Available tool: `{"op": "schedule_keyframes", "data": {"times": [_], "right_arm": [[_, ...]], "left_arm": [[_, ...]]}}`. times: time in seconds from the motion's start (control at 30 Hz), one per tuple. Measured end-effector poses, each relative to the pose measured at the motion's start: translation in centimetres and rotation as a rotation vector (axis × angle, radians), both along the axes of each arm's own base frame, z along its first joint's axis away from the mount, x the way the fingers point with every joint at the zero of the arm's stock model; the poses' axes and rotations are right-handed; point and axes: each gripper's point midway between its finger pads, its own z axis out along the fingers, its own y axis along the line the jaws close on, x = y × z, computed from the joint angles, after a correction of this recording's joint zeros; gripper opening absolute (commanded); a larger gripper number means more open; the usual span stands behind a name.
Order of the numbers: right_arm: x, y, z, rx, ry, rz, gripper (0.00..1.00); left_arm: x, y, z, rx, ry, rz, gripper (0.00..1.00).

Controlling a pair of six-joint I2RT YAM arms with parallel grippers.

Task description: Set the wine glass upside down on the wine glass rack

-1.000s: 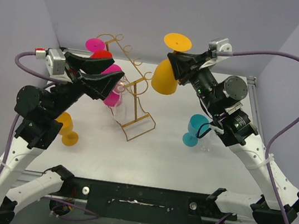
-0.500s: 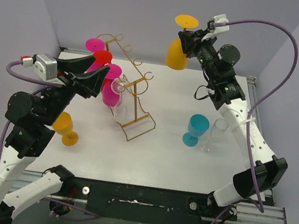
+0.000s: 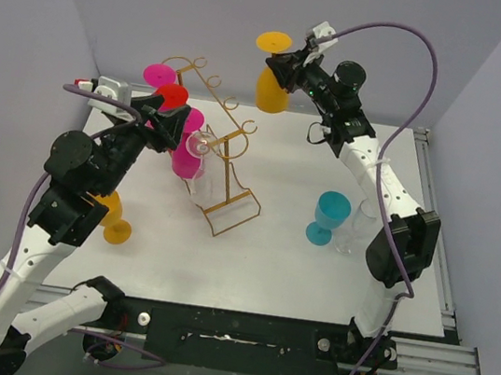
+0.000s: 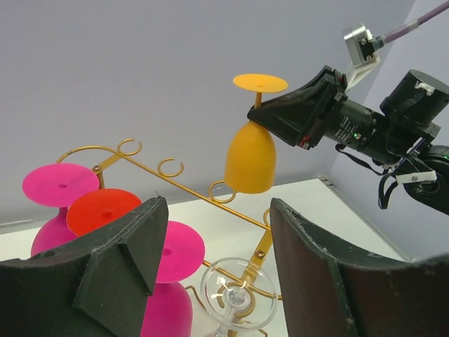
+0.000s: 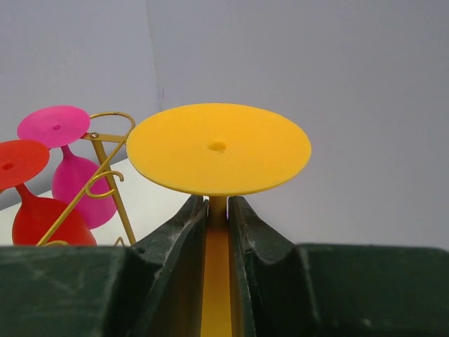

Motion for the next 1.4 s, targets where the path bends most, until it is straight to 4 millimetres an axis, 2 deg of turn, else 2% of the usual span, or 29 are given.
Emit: {"op": "schedule_keyframes", "data": {"times": [0.13,0.33,0.47,0.63,0.87,1.03,1.4], "right_arm": [[1.2,1.6,0.0,-0.012,-0.045,0.059,0.00],[2.1,3.9,-2.4,-0.061,-0.060,0.105,0.00],[1.3,6.0,-3.8,-0.099,-0.069,0.152,0.00],[-0.4,8.0,-4.2,-0.119,-0.090,0.233,0.00],[-1.4,8.6,-4.3,-0.134,-0.109,0.291,0.00],[-1.2,9.0,-4.8,-0.145,-0.113,0.308,0.00],[0.1,9.8,-8.6,-0.184,-0.049,0.339,0.00]], "left_arm": [[0.7,0.1,-0.7,0.011,0.033,0.024,0.57],[0.8,0.5,-0.7,0.007,0.037,0.044,0.57],[0.9,0.5,-0.7,0.009,0.041,0.046,0.57],[1.0,0.4,-0.9,0.011,0.045,0.046,0.57],[1.1,0.3,-1.0,0.012,0.049,0.044,0.57],[1.1,0.3,-1.0,0.010,0.050,0.041,0.57],[1.2,0.2,-1.1,0.012,0.053,0.041,0.57]]}}
